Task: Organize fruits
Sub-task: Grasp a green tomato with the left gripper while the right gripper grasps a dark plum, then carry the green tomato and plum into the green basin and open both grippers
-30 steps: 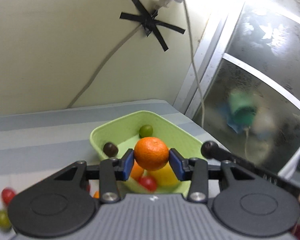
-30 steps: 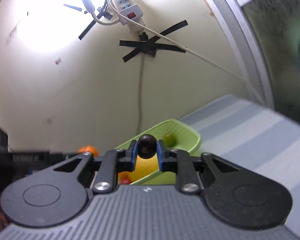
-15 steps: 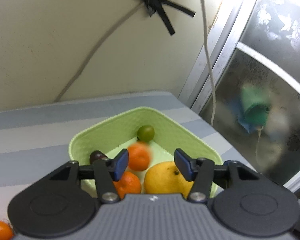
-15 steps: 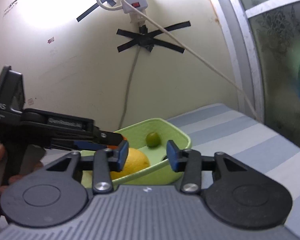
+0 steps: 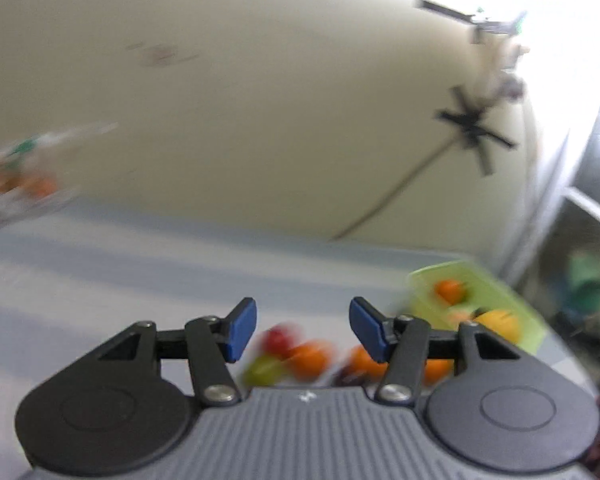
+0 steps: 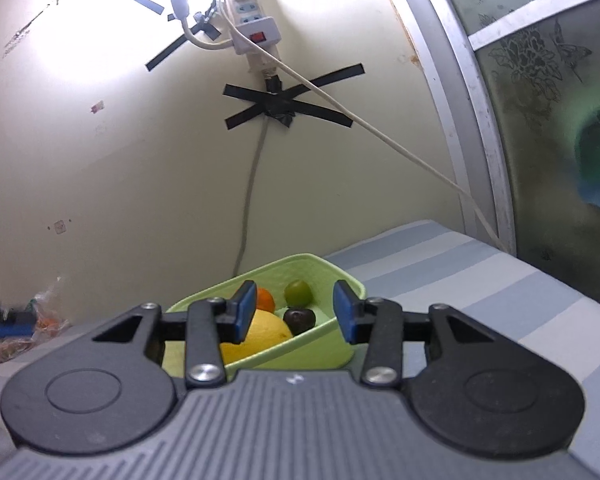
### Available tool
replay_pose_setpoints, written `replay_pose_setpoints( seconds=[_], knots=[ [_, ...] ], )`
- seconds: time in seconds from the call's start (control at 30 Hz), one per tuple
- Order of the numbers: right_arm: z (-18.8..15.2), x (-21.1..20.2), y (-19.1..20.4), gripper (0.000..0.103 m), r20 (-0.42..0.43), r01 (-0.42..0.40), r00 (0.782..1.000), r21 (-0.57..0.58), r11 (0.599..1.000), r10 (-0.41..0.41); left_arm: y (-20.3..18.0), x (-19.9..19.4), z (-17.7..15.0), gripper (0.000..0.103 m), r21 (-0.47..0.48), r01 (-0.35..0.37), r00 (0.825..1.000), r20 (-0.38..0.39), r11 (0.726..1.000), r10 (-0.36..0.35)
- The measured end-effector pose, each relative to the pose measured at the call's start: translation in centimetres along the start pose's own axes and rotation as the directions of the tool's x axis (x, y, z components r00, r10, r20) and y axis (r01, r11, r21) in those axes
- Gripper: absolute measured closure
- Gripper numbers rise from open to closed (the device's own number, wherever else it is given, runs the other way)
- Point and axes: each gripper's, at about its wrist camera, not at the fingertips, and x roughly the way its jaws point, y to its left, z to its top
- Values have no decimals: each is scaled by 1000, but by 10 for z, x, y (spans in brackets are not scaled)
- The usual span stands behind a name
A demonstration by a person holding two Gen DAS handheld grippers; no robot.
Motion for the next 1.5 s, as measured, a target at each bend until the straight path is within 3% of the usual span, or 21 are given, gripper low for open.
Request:
replay_pose_setpoints(
  seconds=[0.1, 0.2, 0.4, 0.5, 0.63, 0.77, 0.87, 1.0, 1.13, 1.27, 1.4, 1.5],
  knots=[
    [1, -10, 12, 58, 16, -33, 999, -7, 999, 33, 27, -8, -17, 50, -26, -60, 998, -25, 998, 59],
    [-3, -19, 32, 57, 2, -112, 994, -12, 994, 112, 40, -4, -27, 50, -64, -54, 997, -51, 996, 51],
    [-31, -8, 111, 59, -169, -259, 959, -208, 943, 227, 21, 19, -29, 50, 23, 2, 997, -72, 1000, 0],
    [-48, 10, 152, 59, -272, -308, 935, -317, 897, 226, 11, 36, -30, 51, 70, 6, 996, -84, 997, 0],
    [-62, 37, 189, 60, -348, -355, 912, -406, 842, 216, 3, 46, -35, 54, 144, -7, 996, -92, 990, 20],
    [-68, 62, 206, 65, -392, -363, 902, -463, 808, 181, 6, 53, -36, 61, 134, -12, 994, -107, 991, 27],
    [-74, 76, 213, 77, -431, -374, 889, -490, 788, 153, 5, 55, -36, 66, 144, -8, 994, -106, 990, 23],
    [-81, 75, 221, 77, -407, -354, 905, -559, 750, 123, -1, 57, -38, 77, 180, 2, 994, -107, 984, 17],
    [-82, 65, 217, 80, -393, -333, 912, -554, 763, 112, -2, 47, -43, 78, 176, 11, 995, -104, 984, 7],
    [-76, 33, 205, 80, -359, -321, 923, -516, 794, 139, -9, 21, -57, 78, 172, 77, 992, -116, 982, -58],
    [-78, -1, 193, 80, -356, -330, 920, -482, 812, 163, -22, -14, -79, 77, 204, 161, 982, -136, 966, -134],
    [-82, -20, 181, 80, -387, -347, 905, -435, 831, 176, -32, -33, -96, 77, 237, 201, 973, -157, 950, -167]
  ],
)
